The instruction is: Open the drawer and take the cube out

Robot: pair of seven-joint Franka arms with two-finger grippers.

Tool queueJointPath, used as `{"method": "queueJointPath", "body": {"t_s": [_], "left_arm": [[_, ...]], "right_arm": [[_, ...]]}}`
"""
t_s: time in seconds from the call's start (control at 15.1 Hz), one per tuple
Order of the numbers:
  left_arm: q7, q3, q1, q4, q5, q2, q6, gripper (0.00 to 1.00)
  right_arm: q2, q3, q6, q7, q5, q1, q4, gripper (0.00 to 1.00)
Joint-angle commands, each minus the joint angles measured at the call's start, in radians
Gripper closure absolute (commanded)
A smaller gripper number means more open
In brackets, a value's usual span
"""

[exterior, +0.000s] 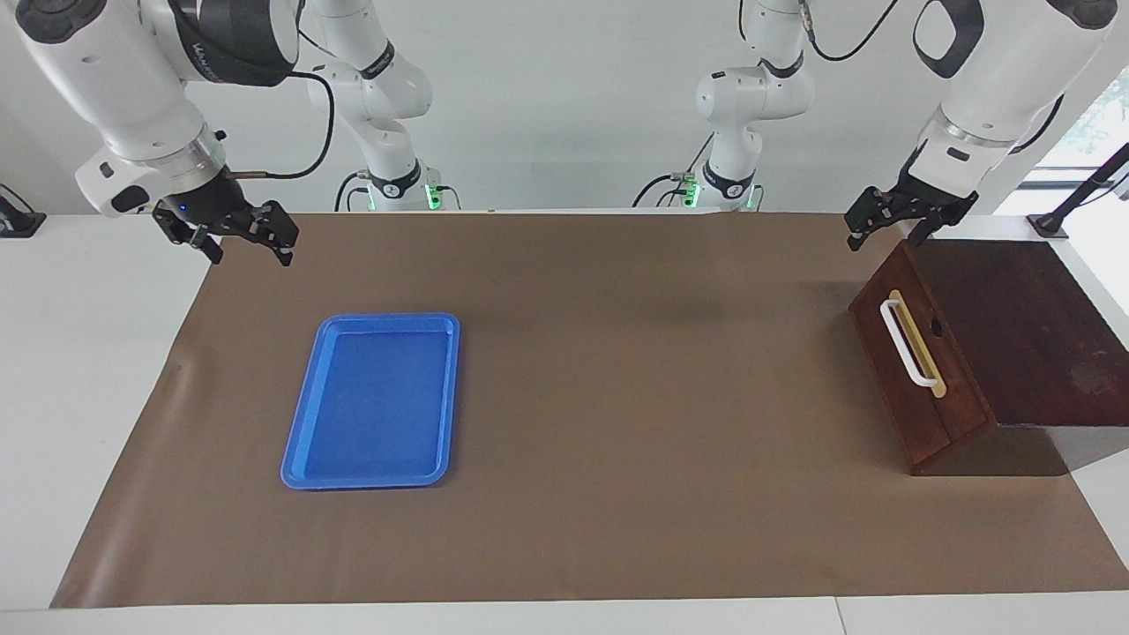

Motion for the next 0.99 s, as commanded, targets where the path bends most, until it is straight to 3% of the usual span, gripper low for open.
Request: {"method": "queueJointPath", "body": {"t_s": [0.0,0.46,0.93], "left_arm": [[0.013,0.001,0.005,-0.006,-0.018,-0.008,0.012,0.00],[0.013,0.001,-0.008,-0.013,-0.002,-0.008,0.032,0.00],[0.008,-0.007,-0.029,-0.174,0.212,-0.002,0.279,0.00]], "right_arm": [[-0.021,0.010,0.003,-0.021,0.000,-0.011,-0.025,0.00],[-0.023,0.013,-0.004,-0.024,-0.002,-0.002,-0.026,0.00],[-0.023,0.013,-0.006,-0.024,-0.002,-0.005,-0.026,0.00]]}}
